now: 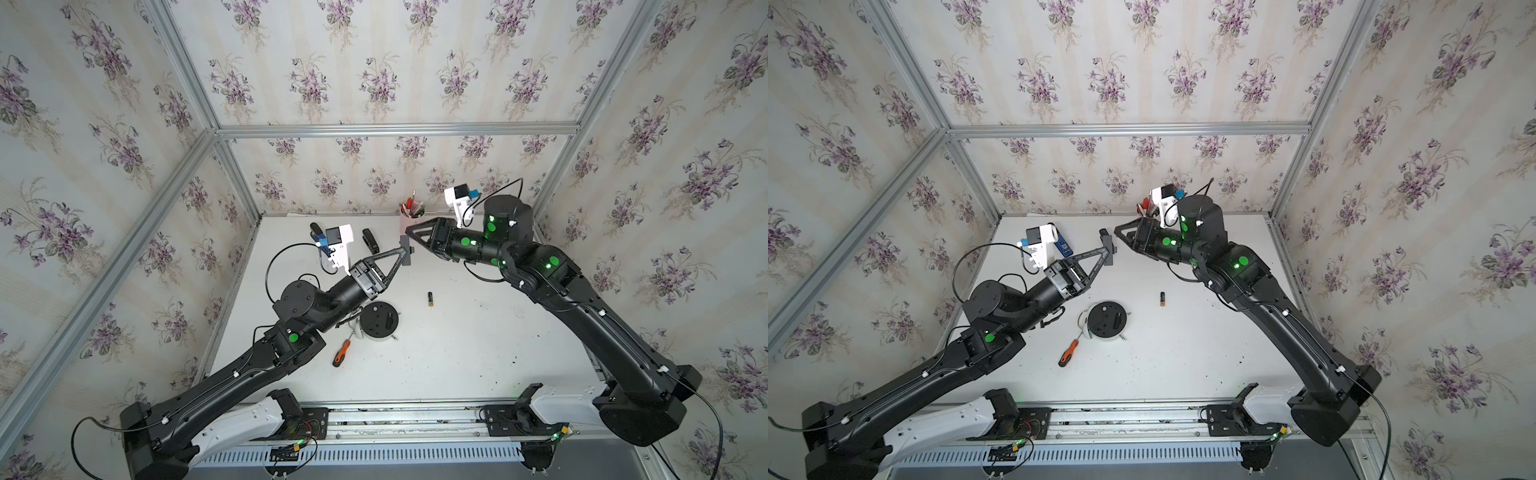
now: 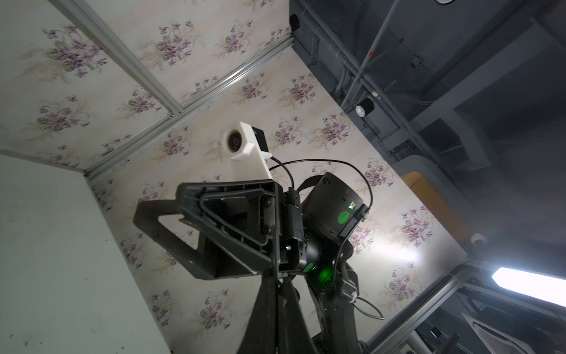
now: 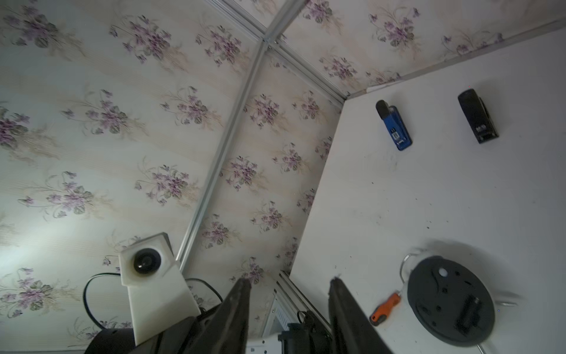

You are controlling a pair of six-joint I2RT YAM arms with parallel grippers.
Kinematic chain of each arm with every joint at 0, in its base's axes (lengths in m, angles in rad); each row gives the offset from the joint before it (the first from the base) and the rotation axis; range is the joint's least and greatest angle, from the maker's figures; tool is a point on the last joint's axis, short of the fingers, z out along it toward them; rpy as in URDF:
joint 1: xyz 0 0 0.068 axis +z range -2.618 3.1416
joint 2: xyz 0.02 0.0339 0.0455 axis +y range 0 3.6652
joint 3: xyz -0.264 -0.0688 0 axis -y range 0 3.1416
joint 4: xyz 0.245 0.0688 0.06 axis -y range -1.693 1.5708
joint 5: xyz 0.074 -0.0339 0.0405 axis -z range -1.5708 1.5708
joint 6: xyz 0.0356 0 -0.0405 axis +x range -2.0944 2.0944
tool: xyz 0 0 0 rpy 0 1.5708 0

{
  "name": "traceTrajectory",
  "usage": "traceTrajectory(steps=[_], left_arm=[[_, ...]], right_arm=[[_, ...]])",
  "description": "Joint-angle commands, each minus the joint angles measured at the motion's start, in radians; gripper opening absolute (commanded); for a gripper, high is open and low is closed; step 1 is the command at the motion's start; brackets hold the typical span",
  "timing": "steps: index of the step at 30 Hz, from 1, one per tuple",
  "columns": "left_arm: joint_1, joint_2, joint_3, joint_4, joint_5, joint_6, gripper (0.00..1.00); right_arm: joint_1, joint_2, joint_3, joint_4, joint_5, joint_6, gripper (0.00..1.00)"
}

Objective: Remove the battery from the alarm
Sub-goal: Pick up the cover from the center of the board.

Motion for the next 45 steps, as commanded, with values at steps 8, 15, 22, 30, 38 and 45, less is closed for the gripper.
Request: traceTrajectory(steps=[8, 15, 22, 30, 38, 45], left_arm=[[0.001, -0.034, -0.04, -0.133, -0.054, 0.051, 0.0], [0.001, -0.019, -0.05, -0.13, -0.058, 0.049, 0.0], [0.004, -0.006, -0.052, -0.119, -0.058, 0.045, 0.0], [0.004, 0.01, -0.053, -0.099, -0.051, 0.035, 0.0], [0.007, 0.012, -0.058, -0.091, -0.042, 0.028, 0.0], [0.014, 0.016, -0.059, -0.075, -0.012, 0.008, 0.0]], right_arm=[[0.011, -0.129, -0.184, 0.054, -0.036, -0.007, 0.46], [0.012, -0.149, -0.254, 0.185, -0.117, 0.058, 0.46], [0.02, -0.153, -0.295, 0.243, -0.146, 0.096, 0.36], [0.031, -0.162, -0.342, 0.301, -0.164, 0.125, 0.24], [0.032, -0.166, -0.347, 0.304, -0.162, 0.124, 0.09], [0.032, -0.164, -0.347, 0.319, -0.166, 0.116, 0.0]])
